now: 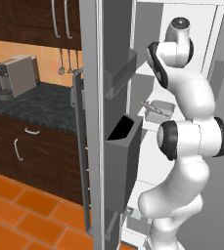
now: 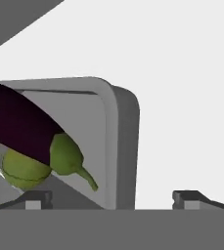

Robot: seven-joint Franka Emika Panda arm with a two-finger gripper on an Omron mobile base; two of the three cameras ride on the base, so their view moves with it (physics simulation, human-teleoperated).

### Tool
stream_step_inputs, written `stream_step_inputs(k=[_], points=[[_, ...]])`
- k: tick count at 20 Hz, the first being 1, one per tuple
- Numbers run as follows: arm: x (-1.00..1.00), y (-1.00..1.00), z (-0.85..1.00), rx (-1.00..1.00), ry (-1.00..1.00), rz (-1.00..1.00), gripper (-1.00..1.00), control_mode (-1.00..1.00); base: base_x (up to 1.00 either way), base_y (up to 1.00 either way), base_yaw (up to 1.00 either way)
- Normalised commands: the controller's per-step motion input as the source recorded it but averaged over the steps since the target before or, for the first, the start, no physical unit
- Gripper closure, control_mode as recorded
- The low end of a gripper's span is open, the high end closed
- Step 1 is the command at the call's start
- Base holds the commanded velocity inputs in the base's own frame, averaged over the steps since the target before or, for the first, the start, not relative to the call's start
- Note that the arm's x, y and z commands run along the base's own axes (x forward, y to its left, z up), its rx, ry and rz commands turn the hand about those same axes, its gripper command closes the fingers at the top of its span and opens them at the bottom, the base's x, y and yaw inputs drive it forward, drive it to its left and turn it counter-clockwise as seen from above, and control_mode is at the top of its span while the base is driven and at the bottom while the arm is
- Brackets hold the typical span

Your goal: Take the meat container that has the fish and place it on the second highest rack of the freezer. Then take the vegetable container that has the eggplant and lime and place it on the highest rack of the freezer.

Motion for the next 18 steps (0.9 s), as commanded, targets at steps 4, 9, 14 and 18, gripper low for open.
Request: stream_step_inputs(k=[4,9,14,18], points=[[-0.15,0.0,0.01,-0.03,-0.07,0.16,-1.0,-1.0,0.0,0.0,0.0],[-0.57,0.06,0.25,-0.02,-0.18,0.2,-1.0,-1.0,0.0,0.0,0.0],[-0.76,0.08,0.46,-0.02,-0.19,0.09,-1.0,-1.0,0.0,0.0,0.0],[-0.98,0.16,0.14,0.0,-0.04,0.01,-1.0,-1.0,0.0,0.0,0.0]])
